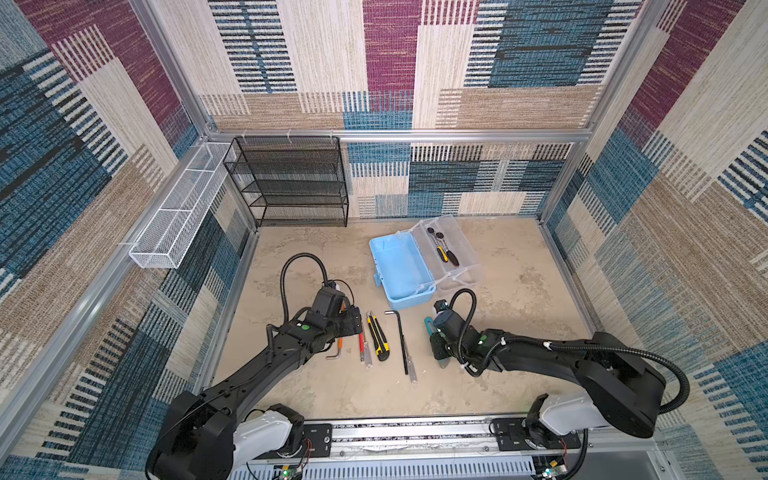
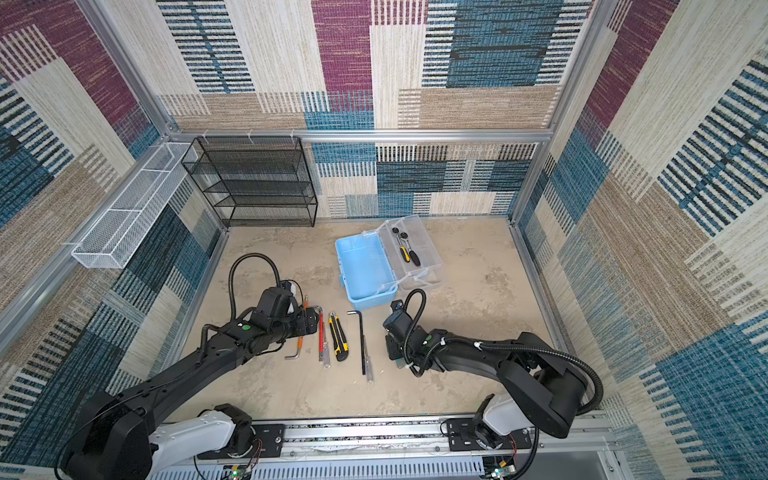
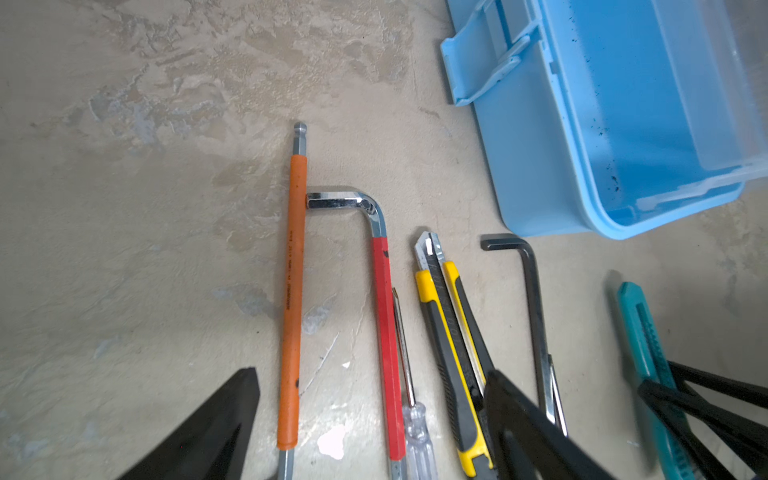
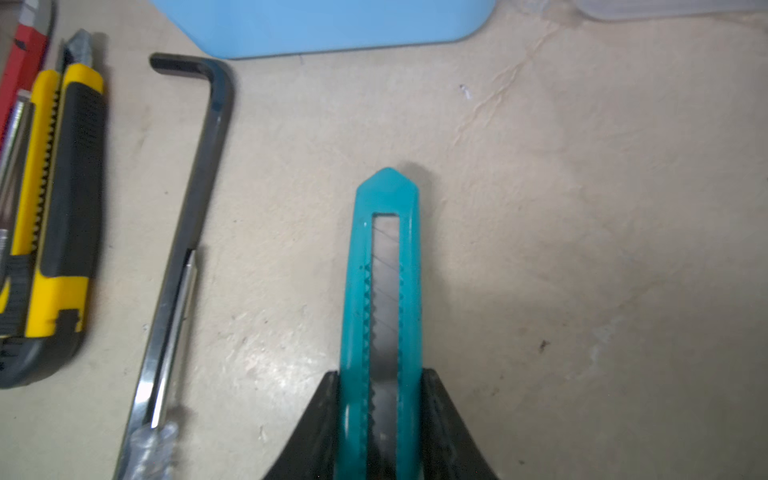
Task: Pack the tool kit
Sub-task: 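Lift the teal utility knife and carry it over the blue box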
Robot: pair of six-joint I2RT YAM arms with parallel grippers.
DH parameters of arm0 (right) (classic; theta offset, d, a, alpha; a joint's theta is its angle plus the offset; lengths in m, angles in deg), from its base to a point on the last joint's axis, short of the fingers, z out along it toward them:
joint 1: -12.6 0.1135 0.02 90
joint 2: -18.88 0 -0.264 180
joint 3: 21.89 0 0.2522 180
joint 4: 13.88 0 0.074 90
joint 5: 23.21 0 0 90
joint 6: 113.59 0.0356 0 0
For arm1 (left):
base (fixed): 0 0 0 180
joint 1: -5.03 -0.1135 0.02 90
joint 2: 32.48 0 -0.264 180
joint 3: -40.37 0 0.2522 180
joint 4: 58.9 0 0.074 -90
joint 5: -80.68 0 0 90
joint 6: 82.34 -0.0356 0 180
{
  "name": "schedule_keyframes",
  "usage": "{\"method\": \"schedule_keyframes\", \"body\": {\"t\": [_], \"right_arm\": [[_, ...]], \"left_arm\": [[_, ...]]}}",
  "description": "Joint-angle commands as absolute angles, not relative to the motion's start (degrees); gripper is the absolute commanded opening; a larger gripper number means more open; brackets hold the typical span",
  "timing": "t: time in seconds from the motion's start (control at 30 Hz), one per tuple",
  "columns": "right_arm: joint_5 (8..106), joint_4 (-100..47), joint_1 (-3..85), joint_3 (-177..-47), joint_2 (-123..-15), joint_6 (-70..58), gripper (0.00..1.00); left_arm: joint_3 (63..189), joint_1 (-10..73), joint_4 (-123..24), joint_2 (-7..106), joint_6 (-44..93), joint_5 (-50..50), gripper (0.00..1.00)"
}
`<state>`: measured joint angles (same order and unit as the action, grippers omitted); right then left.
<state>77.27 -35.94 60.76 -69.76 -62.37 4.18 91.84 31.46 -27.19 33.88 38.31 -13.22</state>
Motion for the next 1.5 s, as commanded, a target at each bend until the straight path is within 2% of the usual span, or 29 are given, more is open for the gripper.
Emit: {"method": "schedule_keyframes", "body": {"t": [0.0,0.53,0.97,1.3,1.47], "right_arm": [[76.6,-33.23,60.85,-69.49,-60.57,4.51,0.19],[73.54,-33.61,62.35,-67.2,-52.26,1.12,0.18],[75.22,-35.42,62.01,-71.82,-50.02,-0.56,0.19],[74.68,-37.56,54.55,-83.21,-56.22,-10.23,0.2],[74.93,-39.76,50.15,-91.45,-62.78,-14.23,0.19]], "left_arm": [[92.32,31.73,-26.68,34.18,37.22,-13.28,0.88],[92.65,32.53,-26.68,35.18,37.36,-13.87,0.89],[92.82,33.06,-26.67,35.02,37.51,-14.51,0.89],[93.5,33.67,-26.6,35.4,37.29,-14.12,0.89],[93.4,34.25,-26.59,35.46,37.46,-14.13,0.89]]}}
